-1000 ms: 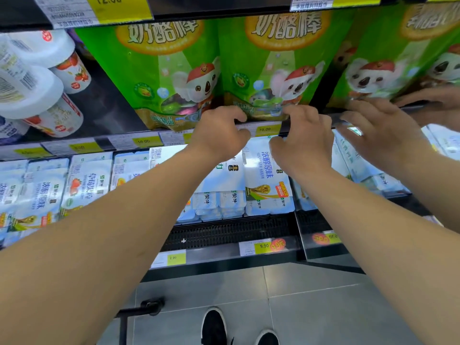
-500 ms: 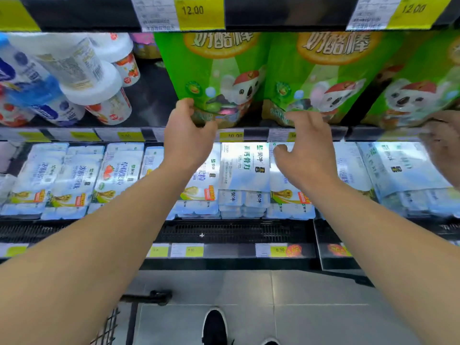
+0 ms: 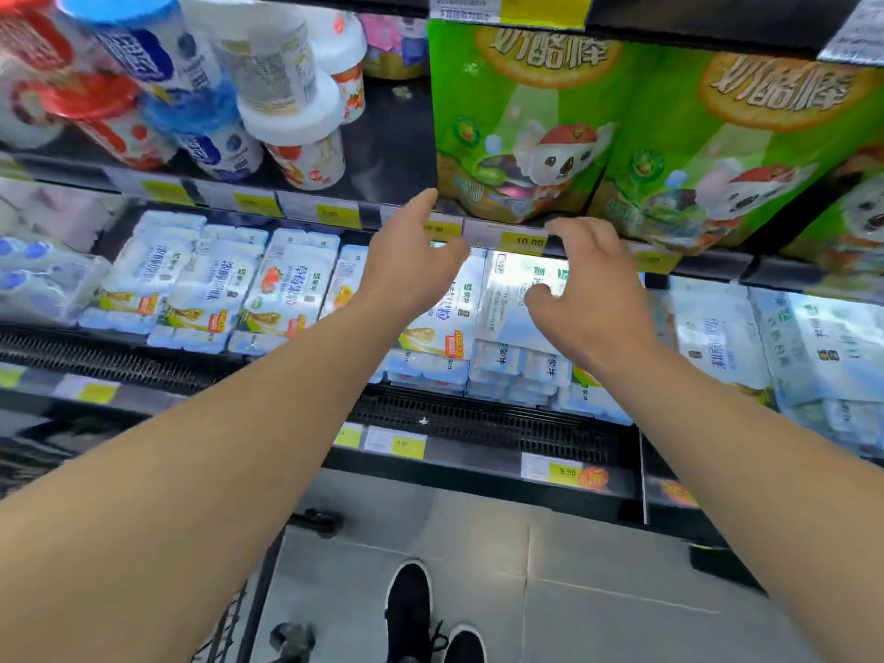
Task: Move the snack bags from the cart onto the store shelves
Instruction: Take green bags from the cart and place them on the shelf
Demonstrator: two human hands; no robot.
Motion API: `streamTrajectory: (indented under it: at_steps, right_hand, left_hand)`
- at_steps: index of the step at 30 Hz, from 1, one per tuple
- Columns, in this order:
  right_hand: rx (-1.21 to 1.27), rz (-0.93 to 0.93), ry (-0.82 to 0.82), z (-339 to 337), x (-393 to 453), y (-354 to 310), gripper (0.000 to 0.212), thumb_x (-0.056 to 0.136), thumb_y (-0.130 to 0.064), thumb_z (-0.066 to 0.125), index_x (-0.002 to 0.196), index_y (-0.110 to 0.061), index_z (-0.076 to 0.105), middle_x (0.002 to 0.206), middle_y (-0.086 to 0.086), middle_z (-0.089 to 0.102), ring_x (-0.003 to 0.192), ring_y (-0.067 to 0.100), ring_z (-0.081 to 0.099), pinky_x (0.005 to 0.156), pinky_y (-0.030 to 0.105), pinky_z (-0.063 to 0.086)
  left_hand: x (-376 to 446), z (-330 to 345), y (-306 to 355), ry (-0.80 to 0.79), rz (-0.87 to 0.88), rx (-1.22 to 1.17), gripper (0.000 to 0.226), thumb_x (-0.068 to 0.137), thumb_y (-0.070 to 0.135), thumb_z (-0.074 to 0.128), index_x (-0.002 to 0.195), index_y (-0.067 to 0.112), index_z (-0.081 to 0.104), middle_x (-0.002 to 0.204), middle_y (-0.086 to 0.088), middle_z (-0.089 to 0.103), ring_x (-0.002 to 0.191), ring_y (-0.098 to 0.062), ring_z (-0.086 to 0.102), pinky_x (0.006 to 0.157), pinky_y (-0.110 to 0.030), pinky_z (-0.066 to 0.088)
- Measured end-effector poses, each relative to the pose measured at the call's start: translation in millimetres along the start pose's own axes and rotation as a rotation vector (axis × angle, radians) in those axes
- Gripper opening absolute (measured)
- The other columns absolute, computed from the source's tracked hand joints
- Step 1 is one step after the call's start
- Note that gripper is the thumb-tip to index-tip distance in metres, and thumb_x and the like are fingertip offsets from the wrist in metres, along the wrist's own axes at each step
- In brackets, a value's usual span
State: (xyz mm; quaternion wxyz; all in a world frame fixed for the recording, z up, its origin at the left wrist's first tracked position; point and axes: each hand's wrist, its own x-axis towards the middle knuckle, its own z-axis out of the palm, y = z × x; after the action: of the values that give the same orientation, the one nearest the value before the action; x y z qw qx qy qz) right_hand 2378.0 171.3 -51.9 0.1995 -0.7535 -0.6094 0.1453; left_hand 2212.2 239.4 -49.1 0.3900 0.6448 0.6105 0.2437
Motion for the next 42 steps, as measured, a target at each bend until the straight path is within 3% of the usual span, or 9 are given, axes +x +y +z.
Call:
streamTrajectory:
  at_steps: [4, 7, 16, 24, 27, 30, 35, 37, 42]
  right_hand:
    - [0.009, -0.083, -0.091, 10.9, -24.2, -29.1, 0.061, 0.083, -0.022, 0.061, 0.141, -0.014, 0.043, 0.143, 0.006, 0.04, 0.132, 0.029, 0.036, 0.102, 0.036, 0.035]
    - [0.023, -0.163, -0.216, 21.4, -49.5, -56.6, 0.062, 0.086, -0.024, 0.062, 0.144, -0.017, 0.041, 0.147, 0.003, 0.038, 0.136, 0.024, 0.032, 0.106, 0.035, 0.032]
    - [-0.043, -0.404, -0.486, 57.2, -98.9, -153.5, 0.061, 0.085, -0.026, 0.058, 0.143, -0.017, 0.041, 0.143, 0.003, 0.043, 0.132, 0.025, 0.038, 0.102, 0.036, 0.037]
    - [-0.067, -0.692, -0.637, 112.6, -137.5, -270.7, 0.06, 0.082, -0.023, 0.064, 0.139, -0.014, 0.046, 0.139, 0.007, 0.046, 0.127, 0.028, 0.042, 0.106, 0.035, 0.033]
    - [-0.077, -0.782, -0.652, 130.4, -149.1, -314.1, 0.057, 0.083, -0.023, 0.063, 0.137, -0.014, 0.047, 0.137, 0.007, 0.046, 0.125, 0.029, 0.043, 0.103, 0.035, 0.034]
    - [-0.104, -0.871, -0.692, 153.3, -161.2, -355.4, 0.057, 0.087, -0.023, 0.061, 0.14, -0.013, 0.044, 0.139, 0.006, 0.043, 0.127, 0.027, 0.041, 0.103, 0.036, 0.036]
    - [-0.178, -0.975, -0.759, 200.8, -177.8, -414.6, 0.057, 0.092, -0.028, 0.059, 0.144, -0.017, 0.039, 0.145, 0.003, 0.039, 0.131, 0.025, 0.039, 0.106, 0.038, 0.038]
    - [-0.206, -1.004, -0.772, 217.3, -181.7, -429.9, 0.057, 0.091, -0.026, 0.059, 0.143, -0.017, 0.04, 0.144, 0.004, 0.04, 0.13, 0.026, 0.039, 0.105, 0.037, 0.037]
    - [-0.234, -1.088, -0.813, 267.2, -193.5, -473.9, 0.055, 0.085, -0.021, 0.06, 0.137, -0.012, 0.046, 0.138, 0.006, 0.046, 0.125, 0.029, 0.044, 0.101, 0.037, 0.04]
  left_hand:
    - [-47.5, -20.2, -33.4, -0.008, -0.065, 0.075, 0.059, 0.091, 0.034, 0.061, 0.146, 0.024, 0.042, 0.147, 0.001, 0.048, 0.121, -0.021, 0.054, 0.095, -0.032, 0.045]
    - [-90.4, -40.9, -56.2, -0.014, -0.15, 0.093, 0.059, 0.093, 0.035, 0.06, 0.147, 0.024, 0.041, 0.15, 0.002, 0.044, 0.131, -0.021, 0.048, 0.104, -0.033, 0.041]
    - [-189.5, -120.4, -115.7, 0.135, -0.346, 0.097, 0.059, 0.094, 0.034, 0.057, 0.149, 0.024, 0.038, 0.152, 0.003, 0.042, 0.139, -0.018, 0.04, 0.109, -0.032, 0.034]
    - [-253.0, -198.4, -182.5, 0.388, -0.468, 0.064, 0.052, 0.092, 0.029, 0.058, 0.142, 0.023, 0.048, 0.145, 0.003, 0.051, 0.132, -0.018, 0.047, 0.11, -0.033, 0.037]
    - [-273.7, -228.0, -211.1, 0.436, -0.545, 0.05, 0.051, 0.093, 0.032, 0.058, 0.143, 0.025, 0.047, 0.142, 0.001, 0.054, 0.121, -0.022, 0.056, 0.098, -0.03, 0.043]
    - [-291.2, -257.8, -247.1, 0.471, -0.632, 0.028, 0.052, 0.094, 0.033, 0.058, 0.144, 0.025, 0.045, 0.141, 0.001, 0.054, 0.119, -0.018, 0.056, 0.085, -0.021, 0.036]
    - [-315.2, -297.6, -305.4, 0.507, -0.789, -0.01, 0.054, 0.092, 0.037, 0.06, 0.144, 0.029, 0.044, 0.116, -0.004, 0.064, 0.115, -0.024, 0.06, 0.085, -0.032, 0.048]
    - [-321.4, -308.1, -321.2, 0.534, -0.817, 0.006, 0.054, 0.092, 0.039, 0.06, 0.142, 0.03, 0.045, 0.129, -0.002, 0.061, 0.106, -0.022, 0.06, 0.08, -0.03, 0.046]
    - [-335.3, -329.6, -364.7, 0.639, -0.874, -0.037, 0.057, 0.088, 0.037, 0.062, 0.142, 0.025, 0.048, 0.141, -0.001, 0.055, 0.124, -0.022, 0.054, 0.101, -0.032, 0.042]
